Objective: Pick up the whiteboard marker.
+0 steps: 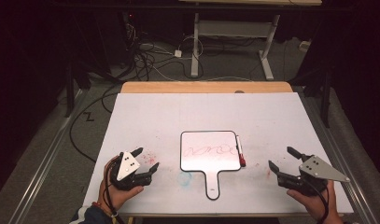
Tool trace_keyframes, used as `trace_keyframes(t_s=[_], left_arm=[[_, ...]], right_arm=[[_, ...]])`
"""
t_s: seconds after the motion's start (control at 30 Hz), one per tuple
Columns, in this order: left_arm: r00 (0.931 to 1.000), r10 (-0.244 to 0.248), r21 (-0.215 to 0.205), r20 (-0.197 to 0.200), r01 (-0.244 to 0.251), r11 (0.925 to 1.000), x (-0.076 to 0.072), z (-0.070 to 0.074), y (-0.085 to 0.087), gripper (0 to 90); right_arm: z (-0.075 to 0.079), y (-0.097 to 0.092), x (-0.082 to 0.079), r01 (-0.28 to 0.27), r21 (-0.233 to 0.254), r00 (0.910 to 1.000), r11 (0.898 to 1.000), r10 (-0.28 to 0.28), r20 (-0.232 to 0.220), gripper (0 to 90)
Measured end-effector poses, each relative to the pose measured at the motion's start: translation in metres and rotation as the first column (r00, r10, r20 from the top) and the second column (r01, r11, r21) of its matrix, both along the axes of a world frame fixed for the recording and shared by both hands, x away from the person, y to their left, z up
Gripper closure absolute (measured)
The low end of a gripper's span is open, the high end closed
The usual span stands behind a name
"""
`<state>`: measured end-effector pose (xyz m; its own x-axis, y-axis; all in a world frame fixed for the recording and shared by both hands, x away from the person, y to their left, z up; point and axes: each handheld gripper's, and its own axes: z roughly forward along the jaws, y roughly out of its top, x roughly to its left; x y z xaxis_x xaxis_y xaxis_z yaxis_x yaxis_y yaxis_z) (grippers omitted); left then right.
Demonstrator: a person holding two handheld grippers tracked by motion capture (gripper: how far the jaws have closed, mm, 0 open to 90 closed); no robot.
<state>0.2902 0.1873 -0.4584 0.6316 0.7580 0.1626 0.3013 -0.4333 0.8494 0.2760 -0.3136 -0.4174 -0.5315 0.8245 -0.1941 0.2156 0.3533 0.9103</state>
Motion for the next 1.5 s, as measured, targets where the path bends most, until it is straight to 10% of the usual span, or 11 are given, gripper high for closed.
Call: trace_keyframes(t_s=[0.43,0.77,0.93,1.27,1.5], left_arm=[[0.9974,-0.016,-0.001,-0.071,0.015,0.9999,0.01,-0.008,0.001,20.5],[0.995,-0.034,0.029,-0.094,0.037,0.9989,0.012,-0.011,-0.008,20.4],[0.9939,-0.044,0.043,-0.101,0.049,0.9979,0.01,-0.013,-0.009,20.5],[0.9917,-0.052,0.058,-0.117,0.059,0.9965,0.008,-0.015,-0.009,20.5],[0.9893,-0.062,0.063,-0.132,0.07,0.9956,0.007,-0.017,-0.009,20.5]], right_arm=[[-0.01,0.005,0.013,-0.007,0.01,0.9945,1.0,0.008,-0.105,25.8],[-0.011,0.018,0.055,-0.024,0.01,0.971,1.0,0.026,-0.238,27.7],[-0.011,0.031,0.095,-0.053,0.045,0.9122,0.998,0.067,-0.404,28.0],[-0.035,0.063,0.156,-0.002,0.039,0.8142,0.999,0.024,-0.58,45.5],[-0.043,0.069,0.164,-0.023,0.047,0.8015,0.999,0.046,-0.596,67.2]])
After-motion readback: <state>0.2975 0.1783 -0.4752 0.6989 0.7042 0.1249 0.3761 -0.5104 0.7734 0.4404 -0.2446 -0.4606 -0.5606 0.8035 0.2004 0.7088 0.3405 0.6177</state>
